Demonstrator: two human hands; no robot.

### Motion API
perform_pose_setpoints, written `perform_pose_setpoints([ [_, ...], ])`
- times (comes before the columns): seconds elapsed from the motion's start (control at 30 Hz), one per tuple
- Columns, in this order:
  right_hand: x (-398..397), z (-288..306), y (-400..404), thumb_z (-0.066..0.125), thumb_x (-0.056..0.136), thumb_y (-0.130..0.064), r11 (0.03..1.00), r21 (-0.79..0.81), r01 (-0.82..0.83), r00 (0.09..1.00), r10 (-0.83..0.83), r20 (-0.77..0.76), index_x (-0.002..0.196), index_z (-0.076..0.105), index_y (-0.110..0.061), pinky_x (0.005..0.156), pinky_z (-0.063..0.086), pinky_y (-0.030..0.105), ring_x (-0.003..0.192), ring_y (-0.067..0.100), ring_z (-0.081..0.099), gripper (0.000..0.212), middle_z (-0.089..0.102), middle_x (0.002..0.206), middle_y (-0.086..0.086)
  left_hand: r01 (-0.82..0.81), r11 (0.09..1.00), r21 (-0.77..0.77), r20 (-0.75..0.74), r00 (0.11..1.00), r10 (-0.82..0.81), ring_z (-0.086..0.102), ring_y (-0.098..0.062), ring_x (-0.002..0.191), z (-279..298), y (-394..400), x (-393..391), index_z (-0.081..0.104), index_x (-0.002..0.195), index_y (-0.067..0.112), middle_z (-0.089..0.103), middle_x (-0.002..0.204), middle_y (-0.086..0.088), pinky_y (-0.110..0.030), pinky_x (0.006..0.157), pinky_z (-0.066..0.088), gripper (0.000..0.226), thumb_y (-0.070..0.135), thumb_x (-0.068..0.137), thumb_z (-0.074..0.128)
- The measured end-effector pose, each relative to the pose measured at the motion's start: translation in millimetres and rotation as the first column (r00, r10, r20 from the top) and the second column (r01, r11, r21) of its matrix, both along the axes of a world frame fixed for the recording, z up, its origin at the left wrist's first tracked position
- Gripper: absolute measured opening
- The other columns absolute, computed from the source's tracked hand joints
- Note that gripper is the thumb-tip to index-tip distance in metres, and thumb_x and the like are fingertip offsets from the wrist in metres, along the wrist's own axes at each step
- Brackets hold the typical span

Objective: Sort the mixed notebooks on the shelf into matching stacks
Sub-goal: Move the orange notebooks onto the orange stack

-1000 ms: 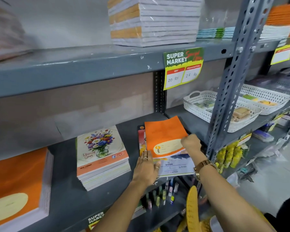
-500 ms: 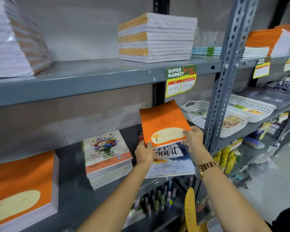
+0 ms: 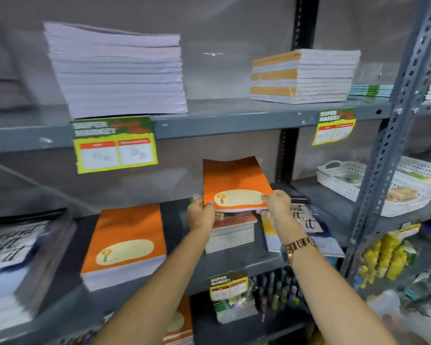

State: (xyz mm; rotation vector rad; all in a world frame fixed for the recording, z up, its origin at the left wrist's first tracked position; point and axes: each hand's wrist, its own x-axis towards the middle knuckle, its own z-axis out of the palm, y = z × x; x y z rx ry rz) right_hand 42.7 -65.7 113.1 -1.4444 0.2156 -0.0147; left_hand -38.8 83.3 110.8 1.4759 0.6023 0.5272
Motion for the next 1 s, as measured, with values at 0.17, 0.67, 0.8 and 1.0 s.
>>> perform_pose_setpoints([
  [0.17, -38.5, 3.2, 68.8, 0.054, 0.09, 0.002, 0.984, 0.054, -0.168, 0.985, 0.17, -0.025, 0.077, 0.049, -0.011, 0.032, 0.049, 0.018, 0.069, 0.019, 0.056, 0.018, 0.054, 0.08, 0.003, -0.106, 0.994, 0.007, 0.014, 0.994, 0.106, 0.056, -0.005, 0.028, 1.2, 64.2, -42.5, 0.055, 0.089, 0.01, 0.064, 0.076, -0.01, -0.023, 0.05, 0.054, 0.009, 0.005, 0.094, 0.049],
  [0.67, -118.7, -25.6, 217.6, 0.058, 0.088, 0.005, 0.867, 0.091, -0.49, 0.855, 0.499, -0.143, 0.074, 0.046, -0.009, 0.076, 0.053, 0.038, 0.092, 0.034, 0.058, 0.023, 0.054, 0.104, 0.017, -0.36, 0.928, 0.09, -0.149, 0.917, 0.37, 0.062, -0.023, 0.05, -42.7, 202.3, -150.2, 0.061, 0.108, 0.0, 0.07, 0.092, -0.019, -0.038, 0.065, 0.059, 0.019, 0.004, 0.092, 0.052],
  [0.8, -121.4, -47.6, 226.1, 0.068, 0.081, 0.003, 0.88, -0.17, -0.444, 0.888, 0.406, -0.218, 0.096, 0.056, 0.006, 0.076, 0.059, 0.045, 0.092, 0.039, 0.065, 0.019, 0.061, 0.11, 0.024, -0.33, 0.934, 0.137, -0.223, 0.908, 0.354, 0.061, -0.022, 0.049, -59.2, 208.0, -158.7, 0.063, 0.105, -0.004, 0.069, 0.088, -0.02, -0.038, 0.064, 0.059, 0.019, 0.004, 0.092, 0.051],
  [1.0, -127.1, -47.9, 216.7, 0.071, 0.08, -0.019, 0.627, -0.683, -0.374, 0.903, 0.413, -0.117, 0.082, 0.061, -0.006, 0.061, 0.051, 0.025, 0.074, 0.027, 0.066, 0.017, 0.071, 0.094, 0.016, -0.202, 0.885, 0.419, -0.353, 0.862, 0.364, 0.067, -0.036, 0.09, -59.1, 201.7, -164.5, 0.065, 0.104, 0.004, 0.07, 0.102, -0.019, -0.037, 0.076, 0.056, 0.023, 0.019, 0.089, 0.058],
])
